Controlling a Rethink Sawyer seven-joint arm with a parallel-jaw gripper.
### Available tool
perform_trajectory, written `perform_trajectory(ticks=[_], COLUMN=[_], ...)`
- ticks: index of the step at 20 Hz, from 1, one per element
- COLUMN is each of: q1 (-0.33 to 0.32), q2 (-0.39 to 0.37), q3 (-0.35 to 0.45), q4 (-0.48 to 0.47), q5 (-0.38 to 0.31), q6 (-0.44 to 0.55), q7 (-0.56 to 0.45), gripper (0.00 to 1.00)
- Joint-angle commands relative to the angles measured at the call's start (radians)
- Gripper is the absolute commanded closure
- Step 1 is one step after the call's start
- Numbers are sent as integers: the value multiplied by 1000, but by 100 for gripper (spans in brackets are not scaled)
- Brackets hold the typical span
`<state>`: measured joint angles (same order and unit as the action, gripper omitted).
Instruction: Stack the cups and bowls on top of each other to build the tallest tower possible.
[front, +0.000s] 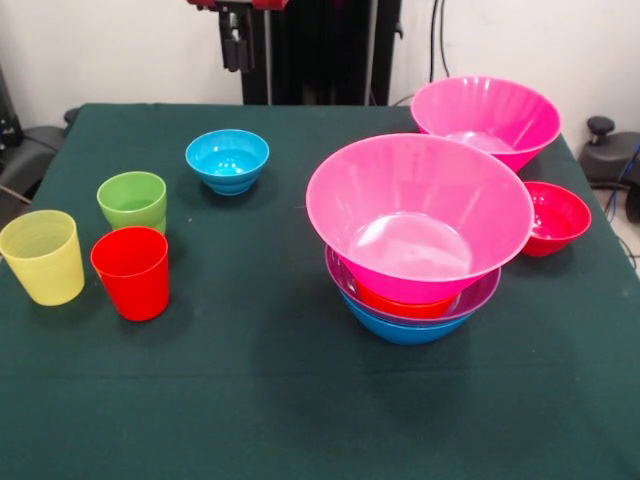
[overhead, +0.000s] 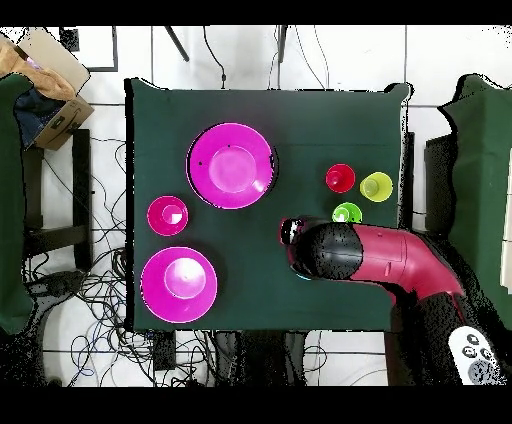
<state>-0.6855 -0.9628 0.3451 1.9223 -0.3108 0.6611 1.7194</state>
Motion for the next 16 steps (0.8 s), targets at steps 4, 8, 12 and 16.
perform_trajectory(ticks=[4,8,12,16], q1=[68,52,70,53], q2=[74,43,43,35], q3=[40,71,51,68], q4=[-72,-48,-67,-48], q5=[-66,-37,-58,-29], q6=[209,204,211,174], q7=[-90,-121,-78,-71], gripper=[100,100,100,100])
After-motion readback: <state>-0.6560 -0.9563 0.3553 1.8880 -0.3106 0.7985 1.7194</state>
